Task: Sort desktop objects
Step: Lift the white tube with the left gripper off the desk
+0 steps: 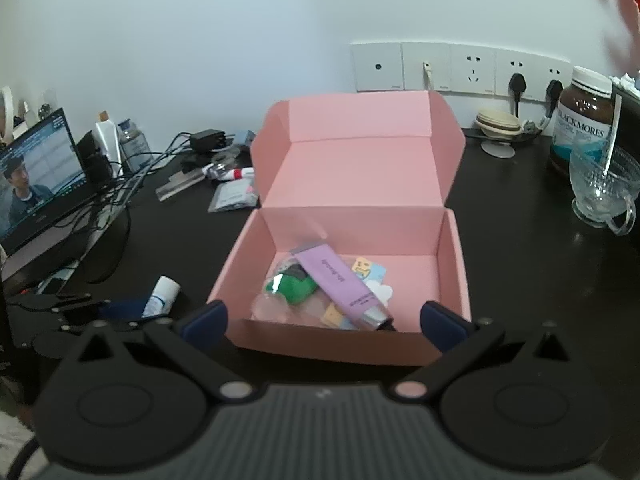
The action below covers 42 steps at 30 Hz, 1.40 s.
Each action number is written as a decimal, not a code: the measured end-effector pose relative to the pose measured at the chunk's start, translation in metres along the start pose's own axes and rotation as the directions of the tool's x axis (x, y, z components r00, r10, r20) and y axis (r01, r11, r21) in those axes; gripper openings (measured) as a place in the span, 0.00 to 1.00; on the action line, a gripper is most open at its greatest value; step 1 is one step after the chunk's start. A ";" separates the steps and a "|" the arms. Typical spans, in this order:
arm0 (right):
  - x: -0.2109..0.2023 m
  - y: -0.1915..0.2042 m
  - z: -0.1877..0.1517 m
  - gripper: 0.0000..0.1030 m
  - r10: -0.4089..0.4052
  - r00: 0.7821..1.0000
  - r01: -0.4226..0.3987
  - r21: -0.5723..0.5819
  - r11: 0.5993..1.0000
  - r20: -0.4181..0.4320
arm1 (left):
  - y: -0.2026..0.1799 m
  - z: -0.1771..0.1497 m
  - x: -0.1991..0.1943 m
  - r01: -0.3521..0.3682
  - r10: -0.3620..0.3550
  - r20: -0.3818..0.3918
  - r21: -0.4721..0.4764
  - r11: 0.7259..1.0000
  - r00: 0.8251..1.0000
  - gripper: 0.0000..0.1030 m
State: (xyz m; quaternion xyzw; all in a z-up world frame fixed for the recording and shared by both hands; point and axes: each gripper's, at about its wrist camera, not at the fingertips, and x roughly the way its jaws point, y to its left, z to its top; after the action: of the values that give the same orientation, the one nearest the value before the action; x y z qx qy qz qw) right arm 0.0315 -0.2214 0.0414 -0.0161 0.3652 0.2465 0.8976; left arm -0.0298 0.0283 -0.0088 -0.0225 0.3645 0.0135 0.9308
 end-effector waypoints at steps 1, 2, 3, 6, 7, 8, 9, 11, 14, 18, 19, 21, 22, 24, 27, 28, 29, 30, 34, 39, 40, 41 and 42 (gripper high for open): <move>0.000 0.001 0.000 0.99 0.000 1.000 0.000 0.000 1.000 0.001 | 0.000 0.000 -0.002 -0.001 0.001 0.007 0.001 1.000 1.000 0.32; 0.000 0.001 0.000 0.99 0.000 1.000 0.000 0.000 1.000 0.001 | 0.000 0.001 -0.003 -0.002 0.002 0.014 0.003 1.000 1.000 0.32; 0.000 0.001 -0.001 0.99 -0.001 1.000 0.001 0.002 1.000 0.001 | 0.000 0.002 -0.004 -0.003 0.002 0.019 0.005 1.000 1.000 0.32; 0.000 0.001 -0.001 0.99 -0.002 1.000 0.002 0.013 1.000 0.001 | 0.001 0.003 -0.007 -0.003 0.003 0.030 0.001 1.000 1.000 0.32; 0.000 0.000 -0.001 0.99 -0.001 1.000 0.001 0.019 1.000 0.001 | 0.001 0.004 -0.008 -0.004 0.004 0.033 -0.001 1.000 0.999 0.32; 0.000 0.000 -0.001 0.99 -0.001 1.000 0.001 0.024 1.000 0.001 | 0.001 0.005 -0.008 -0.005 0.005 0.037 0.000 1.000 0.999 0.32; 0.000 -0.001 -0.001 0.99 -0.001 1.000 0.000 0.029 1.000 0.002 | 0.001 0.005 -0.009 -0.006 0.006 0.040 0.000 1.000 0.999 0.32; 0.000 -0.002 -0.001 0.99 -0.002 1.000 0.002 0.034 0.999 0.005 | 0.001 0.008 -0.011 -0.009 0.009 0.049 -0.001 1.000 0.999 0.31; 0.001 -0.004 0.000 0.99 -0.004 1.000 0.003 0.042 0.999 0.009 | 0.002 0.012 -0.013 -0.012 0.013 0.061 -0.010 1.000 0.998 0.25; 0.002 -0.008 0.001 0.99 -0.007 1.000 0.006 0.059 0.998 0.011 | 0.000 0.018 -0.016 -0.014 0.015 0.077 -0.008 1.000 0.997 0.22; 0.002 -0.010 0.001 0.99 -0.007 1.000 0.006 0.064 0.998 0.011 | -0.001 0.018 -0.015 -0.015 0.016 0.078 -0.006 1.000 0.997 0.22; 0.003 -0.012 0.001 0.99 -0.007 1.000 0.006 0.073 0.997 0.010 | -0.002 0.018 -0.014 -0.017 0.017 0.075 -0.001 1.000 0.997 0.22; 0.003 -0.013 0.001 0.99 -0.006 1.000 0.006 0.077 0.997 0.010 | -0.003 0.017 -0.012 -0.023 0.023 0.070 0.001 1.000 0.997 0.22; 0.003 -0.015 0.000 0.99 -0.005 1.000 0.004 0.084 0.996 0.009 | -0.003 0.014 -0.011 -0.031 0.031 0.065 -0.001 1.000 0.997 0.22; 0.002 -0.017 -0.001 0.99 -0.004 1.000 0.003 0.084 0.996 0.009 | 0.000 0.009 -0.014 -0.028 0.029 0.071 -0.021 0.999 0.997 0.27; 0.001 -0.017 -0.001 0.99 -0.005 1.000 0.004 0.083 0.997 0.009 | 0.001 0.008 -0.014 -0.031 0.033 0.071 -0.027 0.999 0.997 0.33; 0.001 -0.018 -0.001 0.99 -0.006 1.000 0.005 0.082 0.997 0.008 | 0.003 0.006 -0.014 -0.034 0.036 0.072 -0.032 0.999 0.997 0.34; 0.001 -0.018 -0.002 0.99 -0.005 1.000 0.005 0.083 0.997 0.007 | 0.003 0.005 -0.013 -0.035 0.037 0.068 -0.030 0.999 0.997 0.35; 0.001 -0.020 -0.004 0.99 -0.002 1.000 0.001 0.088 0.996 0.002 | 0.002 0.008 -0.006 -0.030 0.030 0.053 -0.010 1.000 0.998 0.42; 0.001 -0.021 -0.007 0.99 0.002 1.000 -0.002 0.080 0.997 -0.004 | 0.005 0.013 0.006 -0.039 0.040 0.031 -0.037 0.999 0.999 0.43; 0.001 -0.022 -0.008 0.99 0.002 1.000 -0.001 0.080 0.997 -0.003 | 0.005 0.014 0.010 -0.043 0.044 0.022 -0.037 0.998 0.999 0.40; 0.001 -0.023 -0.008 0.99 0.001 1.000 -0.001 0.082 0.997 -0.003 | 0.006 0.015 0.013 -0.047 0.047 0.014 -0.037 0.998 0.999 0.39; 0.001 -0.024 -0.008 0.99 0.000 1.000 0.000 0.087 0.996 -0.003 | 0.006 0.015 0.016 -0.051 0.051 0.006 -0.037 0.998 0.999 0.38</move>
State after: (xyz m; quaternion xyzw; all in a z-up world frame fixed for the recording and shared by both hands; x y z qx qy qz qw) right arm 0.0379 -0.2437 0.0315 0.0226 0.3769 0.2304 0.8969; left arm -0.0081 0.0352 -0.0087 -0.0304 0.3616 0.0441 0.9308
